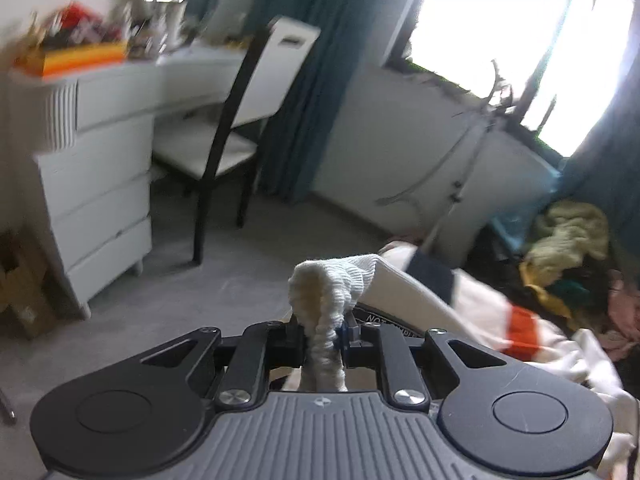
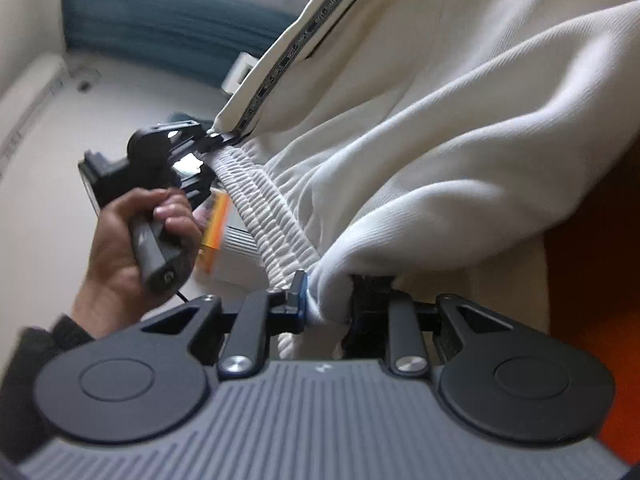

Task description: Fold clothes

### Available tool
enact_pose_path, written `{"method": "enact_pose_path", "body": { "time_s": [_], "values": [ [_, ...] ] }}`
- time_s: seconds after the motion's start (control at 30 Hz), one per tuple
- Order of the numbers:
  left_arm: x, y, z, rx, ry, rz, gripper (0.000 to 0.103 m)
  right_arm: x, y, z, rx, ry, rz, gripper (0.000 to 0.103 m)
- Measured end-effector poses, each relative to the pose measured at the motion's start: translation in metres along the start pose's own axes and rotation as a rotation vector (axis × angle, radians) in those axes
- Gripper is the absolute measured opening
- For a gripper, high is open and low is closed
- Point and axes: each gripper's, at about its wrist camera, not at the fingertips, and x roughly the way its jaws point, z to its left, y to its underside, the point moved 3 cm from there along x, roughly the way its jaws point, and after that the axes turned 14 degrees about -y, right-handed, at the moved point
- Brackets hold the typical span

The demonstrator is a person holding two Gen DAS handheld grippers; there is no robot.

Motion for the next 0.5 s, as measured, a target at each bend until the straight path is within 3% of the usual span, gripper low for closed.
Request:
{"method": "enact_pose_path", "body": {
  "time_s": [0.17,0.3,0.33,0.37,0.43,0.5],
  "values": [
    [0.045,0.019,-0.005,0.004,-0.032,0.004,0.02,0.016,-0.005,-0.009,-0.012,0.041,0.08,0.025],
    [0.032,0.029,-0.007,0.006,-0.007,0.01,0.028,0.004,-0.012,0.01,-0.077,0.048,0.148,0.035],
    [0.023,0.032,-0.008,0.011,-0.011,-0.003,0.04,-0.001,-0.013,0.014,-0.09,0.051,0.162,0.042],
    [0.014,0.034,-0.009,0.014,-0.013,-0.014,0.06,-0.006,-0.011,0.018,-0.101,0.058,0.172,0.045],
    [-0.008,0.039,-0.01,0.017,-0.018,-0.034,0.08,-0.021,-0.004,0.025,-0.129,0.066,0.171,0.059],
    [-0.036,0.042,-0.013,0.031,0.047,-0.061,0.084,-0.043,0.001,0.036,-0.177,0.076,0.159,0.065]
  ]
}}
